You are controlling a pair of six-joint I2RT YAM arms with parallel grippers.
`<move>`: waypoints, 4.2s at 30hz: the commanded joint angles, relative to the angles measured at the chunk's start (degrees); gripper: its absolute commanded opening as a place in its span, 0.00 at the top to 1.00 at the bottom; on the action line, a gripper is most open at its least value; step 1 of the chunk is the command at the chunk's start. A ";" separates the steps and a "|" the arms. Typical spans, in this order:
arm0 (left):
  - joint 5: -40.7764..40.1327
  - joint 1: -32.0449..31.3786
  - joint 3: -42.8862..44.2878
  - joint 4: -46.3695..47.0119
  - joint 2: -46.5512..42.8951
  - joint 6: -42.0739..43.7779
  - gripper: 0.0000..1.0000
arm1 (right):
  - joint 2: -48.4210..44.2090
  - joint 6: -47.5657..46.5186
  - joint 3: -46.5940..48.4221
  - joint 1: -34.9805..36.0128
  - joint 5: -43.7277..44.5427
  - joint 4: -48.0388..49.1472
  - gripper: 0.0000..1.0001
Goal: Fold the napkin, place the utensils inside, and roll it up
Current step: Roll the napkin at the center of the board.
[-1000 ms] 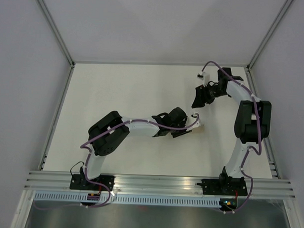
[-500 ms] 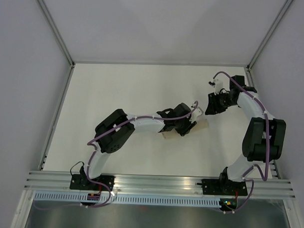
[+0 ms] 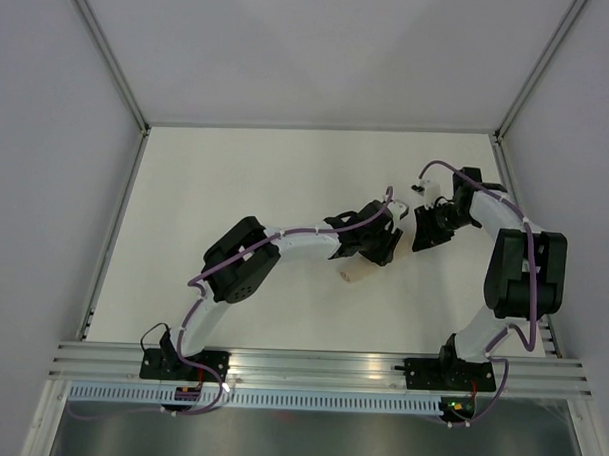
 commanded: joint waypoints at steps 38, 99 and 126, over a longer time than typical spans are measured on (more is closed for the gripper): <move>-2.18 5.22 7.24 -0.49 2.70 -6.03 0.36 | 24.45 9.83 25.44 9.76 2.42 1.65 0.80; 0.29 10.24 -5.51 6.81 -7.05 -3.75 0.40 | 16.99 11.59 19.04 10.03 -3.12 8.41 0.44; -5.51 11.64 -13.94 7.69 -18.73 -0.76 0.38 | 16.81 13.00 20.79 9.94 -3.38 9.73 0.43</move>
